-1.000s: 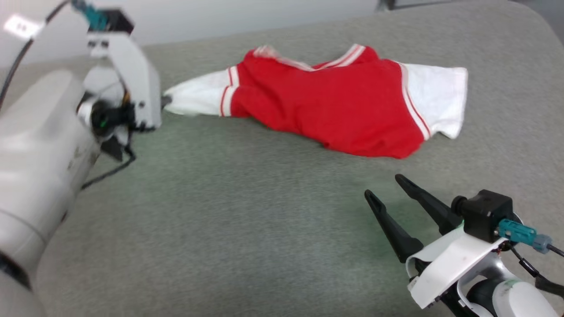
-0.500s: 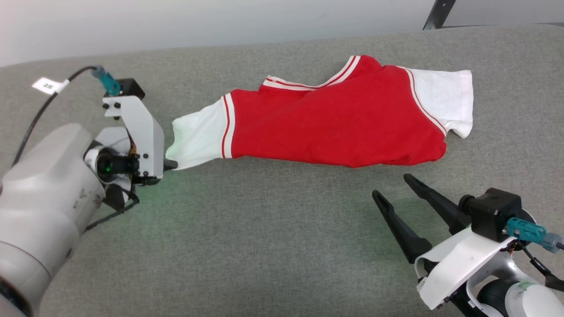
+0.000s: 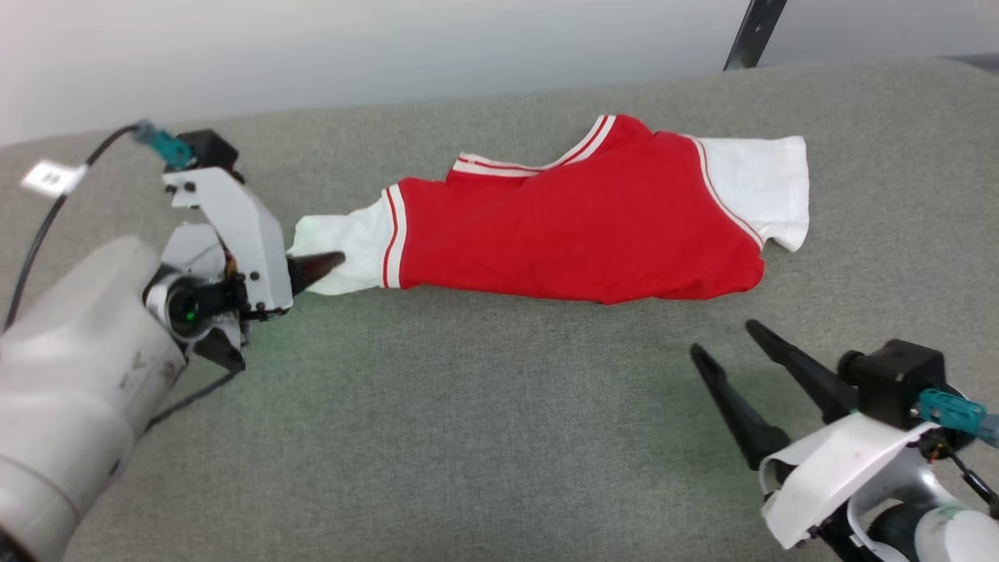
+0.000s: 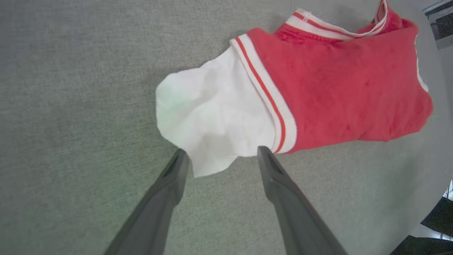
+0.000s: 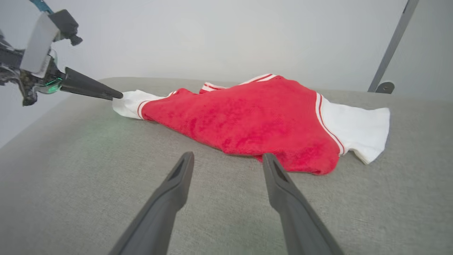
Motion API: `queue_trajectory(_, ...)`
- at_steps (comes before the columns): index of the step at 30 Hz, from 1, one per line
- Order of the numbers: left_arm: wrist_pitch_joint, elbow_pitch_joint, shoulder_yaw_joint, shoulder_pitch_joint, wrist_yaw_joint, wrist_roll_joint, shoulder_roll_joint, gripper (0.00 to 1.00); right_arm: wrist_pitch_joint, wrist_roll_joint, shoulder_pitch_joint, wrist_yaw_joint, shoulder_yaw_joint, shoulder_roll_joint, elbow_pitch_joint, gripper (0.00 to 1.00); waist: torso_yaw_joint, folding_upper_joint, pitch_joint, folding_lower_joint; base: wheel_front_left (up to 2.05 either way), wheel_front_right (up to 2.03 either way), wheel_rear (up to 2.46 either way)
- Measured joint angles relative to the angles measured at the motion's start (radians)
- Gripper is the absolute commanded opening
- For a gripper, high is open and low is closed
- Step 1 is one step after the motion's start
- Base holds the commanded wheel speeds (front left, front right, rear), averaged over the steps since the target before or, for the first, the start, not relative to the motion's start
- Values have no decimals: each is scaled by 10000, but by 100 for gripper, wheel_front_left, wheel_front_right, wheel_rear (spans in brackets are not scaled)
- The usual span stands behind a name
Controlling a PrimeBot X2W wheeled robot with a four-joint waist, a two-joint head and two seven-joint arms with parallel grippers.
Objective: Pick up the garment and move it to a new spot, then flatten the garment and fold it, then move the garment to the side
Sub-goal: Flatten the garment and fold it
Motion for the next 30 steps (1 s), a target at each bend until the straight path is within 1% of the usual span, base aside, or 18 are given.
queue_trajectory(5, -2301, -899, 529, 851, -31, -19, 334, 100, -56, 46, 337, 2, -472, -15, 314, 100, -8, 0, -309, 0, 0, 0, 0)
queue_trajectory(7, -3120, -1413, 604, 1482, -31, 36, 387, 100, -54, 109, 489, 0, -688, -21, 433, 100, 28, 0, -423, 0, 0, 0, 0)
queue_trajectory(8, -3916, -1987, 698, 2125, -31, 31, 401, 100, -15, 178, 619, 0, -872, -63, 518, 100, 112, 0, -502, 0, 0, 0, 0)
queue_trajectory(9, -4353, -2232, 731, 2403, -15, 84, 454, 100, 31, 188, 639, 0, -955, -113, 556, 100, 171, 0, -528, 0, 0, 0, 0)
queue_trajectory(11, -5311, -2717, 871, 2921, 226, 180, 575, 100, 136, 297, 633, 0, -1126, -236, 648, 100, 296, 0, -565, 0, 0, 0, 0)
queue_trajectory(14, -6752, -3434, 968, 3691, 842, 548, 663, 100, 449, 474, 432, 0, -1289, -550, 901, 100, 497, 0, -591, 0, 0, 0, 0)
queue_trajectory(15, -7056, -3739, 993, 3958, 966, 610, 665, 100, 570, 506, 249, 0, -1308, -708, 1014, 100, 566, 0, -589, 0, 0, 0, 0)
queue_trajectory(16, -7306, -3986, 1068, 4235, 1168, 673, 656, 100, 685, 508, 14, 2, -1296, -907, 1139, 100, 637, 0, -582, 0, 0, 0, 0)
queue_trajectory(17, -7465, -4232, 1143, 4465, 1459, 848, 654, 100, 807, 562, -261, 2, -1310, -1103, 1298, 100, 712, 0, -569, 0, 0, 0, 0)
queue_trajectory(20, -7632, -4978, 1574, 4971, 2196, 1657, 685, 100, 1221, 677, -1144, 2, -1252, -1649, 1883, 100, 964, 0, -499, 0, 0, 0, 0)
queue_trajectory(23, -7666, -5979, 2798, 5562, 2451, 2729, 431, 100, 1599, 951, -2181, 2, -1097, -2243, 2681, 100, 1256, 0, -392, 0, 0, 0, 0)
queue_trajectory(27, -7664, -7045, 3766, 6630, 2907, 4635, 117, 100, 2069, 1145, -3546, 2, -851, -2871, 3958, 100, 1692, 0, -207, 0, 0, 0, 0)
queue_trajectory(30, -7668, -7789, 4495, 7180, 3108, 5975, -314, 100, 2336, 1166, -4420, 0, -610, -3304, 4916, 100, 2046, 0, -54, 0, 0, 0, 0)
